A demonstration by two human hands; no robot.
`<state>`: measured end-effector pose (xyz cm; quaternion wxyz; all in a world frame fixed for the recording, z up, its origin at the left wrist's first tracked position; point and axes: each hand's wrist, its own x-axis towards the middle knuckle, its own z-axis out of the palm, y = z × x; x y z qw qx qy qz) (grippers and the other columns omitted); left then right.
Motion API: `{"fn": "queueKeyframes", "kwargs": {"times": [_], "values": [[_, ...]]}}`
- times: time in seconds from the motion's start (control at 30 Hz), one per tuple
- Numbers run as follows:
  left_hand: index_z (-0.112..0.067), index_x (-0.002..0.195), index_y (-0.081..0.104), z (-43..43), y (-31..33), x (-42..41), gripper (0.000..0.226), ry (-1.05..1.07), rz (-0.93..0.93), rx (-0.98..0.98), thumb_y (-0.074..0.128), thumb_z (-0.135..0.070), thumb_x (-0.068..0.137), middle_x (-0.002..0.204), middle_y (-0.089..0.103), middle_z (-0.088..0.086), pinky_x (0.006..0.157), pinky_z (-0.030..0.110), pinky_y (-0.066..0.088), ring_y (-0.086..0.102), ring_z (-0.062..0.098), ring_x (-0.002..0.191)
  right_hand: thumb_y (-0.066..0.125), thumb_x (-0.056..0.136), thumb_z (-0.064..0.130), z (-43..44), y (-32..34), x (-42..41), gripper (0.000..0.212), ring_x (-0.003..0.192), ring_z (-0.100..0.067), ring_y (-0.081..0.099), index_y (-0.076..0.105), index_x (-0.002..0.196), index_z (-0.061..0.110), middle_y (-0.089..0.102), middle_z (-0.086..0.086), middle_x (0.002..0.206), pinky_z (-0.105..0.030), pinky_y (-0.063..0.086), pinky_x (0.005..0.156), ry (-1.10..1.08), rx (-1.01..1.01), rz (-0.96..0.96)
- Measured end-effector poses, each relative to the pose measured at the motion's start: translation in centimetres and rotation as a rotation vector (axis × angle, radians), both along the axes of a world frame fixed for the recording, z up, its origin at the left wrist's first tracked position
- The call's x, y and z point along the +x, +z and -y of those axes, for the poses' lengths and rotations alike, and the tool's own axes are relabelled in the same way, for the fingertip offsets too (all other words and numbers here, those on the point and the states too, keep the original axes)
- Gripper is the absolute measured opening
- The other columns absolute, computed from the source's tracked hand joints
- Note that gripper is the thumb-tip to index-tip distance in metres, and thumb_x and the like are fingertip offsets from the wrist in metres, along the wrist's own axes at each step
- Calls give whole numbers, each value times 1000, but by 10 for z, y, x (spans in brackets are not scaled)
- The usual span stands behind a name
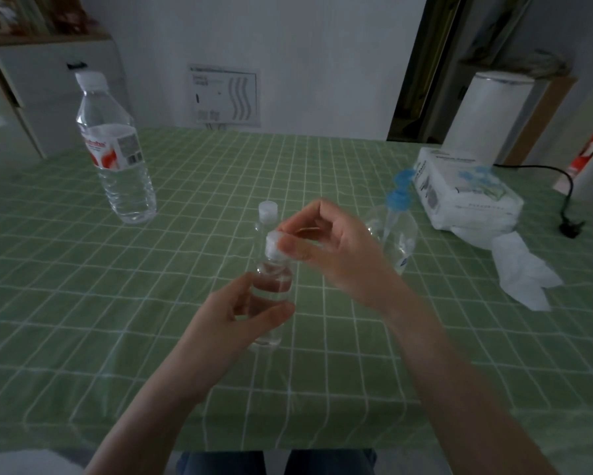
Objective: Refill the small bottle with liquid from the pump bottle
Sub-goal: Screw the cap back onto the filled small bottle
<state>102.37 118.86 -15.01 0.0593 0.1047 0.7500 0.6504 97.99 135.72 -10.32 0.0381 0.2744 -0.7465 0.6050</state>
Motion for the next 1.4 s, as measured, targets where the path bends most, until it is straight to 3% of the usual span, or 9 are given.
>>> {"fn": "queueKeyframes", "kwargs": {"times": [0.1, 0.33, 0.5, 0.73, 0.83, 0.97, 1.13, 1.3, 1.4], "values": [[-29, 100, 66, 1, 1, 0, 43, 12, -8, 11, 69, -43, 59, 96, 73, -5, 66, 18, 52, 68, 9, 87, 60, 91, 13, -3, 0, 3, 22, 108, -8, 66, 63, 110, 22, 70, 9, 108, -20, 51, 93, 60, -24, 12], [-28, 101, 64, 0, 1, 0, 48, 3, -12, -15, 67, -48, 57, 96, 73, -6, 71, 22, 53, 68, 8, 86, 74, 79, 9, 3, -1, -1, 22, 87, -2, 66, 65, 86, 27, 68, 15, 85, -21, 53, 87, -3, -35, -23], [-29, 101, 65, 1, 0, -1, 42, 19, -18, -17, 67, -43, 62, 94, 73, -5, 66, 18, 53, 68, 8, 85, 60, 90, 8, -1, -2, 2, 27, 114, -11, 64, 64, 113, 21, 68, 5, 116, -30, 51, 100, 65, -19, -9], [-26, 101, 65, -2, -1, 1, 41, 1, 2, 18, 68, -40, 62, 93, 73, -5, 65, 15, 52, 68, 8, 85, 75, 76, 14, 5, -2, -1, 19, 87, -3, 67, 64, 85, 27, 70, 13, 86, -23, 54, 86, 15, -14, 1], [-25, 100, 65, -2, -2, 1, 42, 2, 0, 15, 68, -40, 62, 92, 73, -4, 64, 14, 51, 69, 9, 83, 72, 80, 18, 1, -3, -1, 14, 94, -11, 68, 64, 89, 24, 70, 9, 94, -27, 54, 89, 74, -33, 51], [-25, 101, 65, -1, -2, 1, 41, 8, -4, 14, 68, -39, 63, 91, 73, -3, 65, 15, 52, 69, 10, 82, 60, 89, -1, -3, -5, 2, 16, 102, -14, 68, 65, 100, 10, 71, 0, 103, -23, 53, 90, 124, -78, 70], [-25, 99, 66, -4, 0, 2, 45, 9, -12, 28, 69, -44, 58, 91, 73, 0, 67, 17, 53, 68, 10, 83, 73, 78, 4, 3, -4, -1, 22, 82, -3, 65, 61, 87, 20, 66, 10, 85, -19, 52, 82, 35, -57, 30], [-25, 100, 65, -3, 2, 2, 49, 5, -9, 12, 68, -47, 57, 91, 73, -1, 69, 21, 53, 69, 11, 84, 62, 89, 5, -1, -4, 3, 23, 104, -11, 68, 64, 108, 17, 71, 2, 105, -22, 53, 90, 94, -70, 24], [-26, 100, 65, -4, 1, 2, 47, 10, -14, 13, 68, -46, 58, 92, 73, -2, 70, 22, 53, 68, 10, 85, 67, 85, 5, 2, -2, 4, 20, 94, -7, 69, 68, 97, 20, 71, 10, 94, -21, 53, 87, 57, -44, 9]]}}
